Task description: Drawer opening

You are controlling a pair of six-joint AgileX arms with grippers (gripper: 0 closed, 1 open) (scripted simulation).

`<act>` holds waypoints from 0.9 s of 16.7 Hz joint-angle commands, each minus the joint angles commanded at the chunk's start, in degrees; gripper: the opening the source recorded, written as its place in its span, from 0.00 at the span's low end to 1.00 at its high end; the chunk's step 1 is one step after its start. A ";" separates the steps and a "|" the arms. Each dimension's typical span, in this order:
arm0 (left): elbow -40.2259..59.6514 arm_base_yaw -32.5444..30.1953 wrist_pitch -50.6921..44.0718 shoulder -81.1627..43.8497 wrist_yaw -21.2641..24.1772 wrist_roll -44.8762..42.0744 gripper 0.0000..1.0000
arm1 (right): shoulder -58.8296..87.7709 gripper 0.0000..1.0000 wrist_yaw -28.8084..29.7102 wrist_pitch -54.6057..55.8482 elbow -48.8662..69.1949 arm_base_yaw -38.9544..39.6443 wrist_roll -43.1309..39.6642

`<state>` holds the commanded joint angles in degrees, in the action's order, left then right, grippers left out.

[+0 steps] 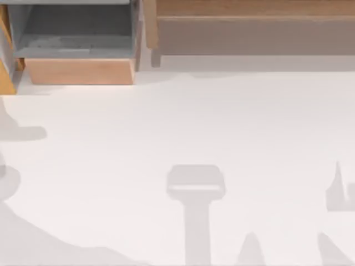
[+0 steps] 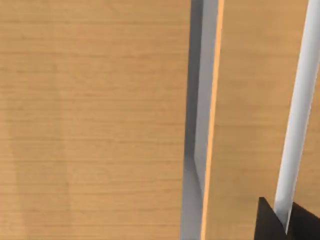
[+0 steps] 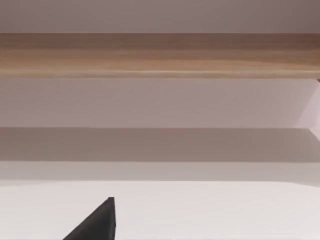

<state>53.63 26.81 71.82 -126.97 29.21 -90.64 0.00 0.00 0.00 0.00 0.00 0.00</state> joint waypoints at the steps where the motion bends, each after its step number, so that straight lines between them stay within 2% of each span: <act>1: 0.00 0.00 0.00 0.00 0.00 0.00 0.00 | 0.00 1.00 0.00 0.00 0.00 0.00 0.00; 5: -0.71 0.26 0.43 0.24 0.28 -0.04 0.00 | 0.00 1.00 0.00 0.00 0.00 0.00 0.00; 11: -11.80 4.31 6.17 4.76 4.30 -0.20 0.00 | 0.00 1.00 0.00 0.00 0.00 0.00 0.00; 15: -13.72 5.21 7.46 5.69 5.15 -0.28 0.00 | 0.00 1.00 0.00 0.00 0.00 0.00 0.00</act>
<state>39.91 32.02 79.28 -121.28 34.36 -90.93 0.00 0.00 0.00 0.00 0.00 0.00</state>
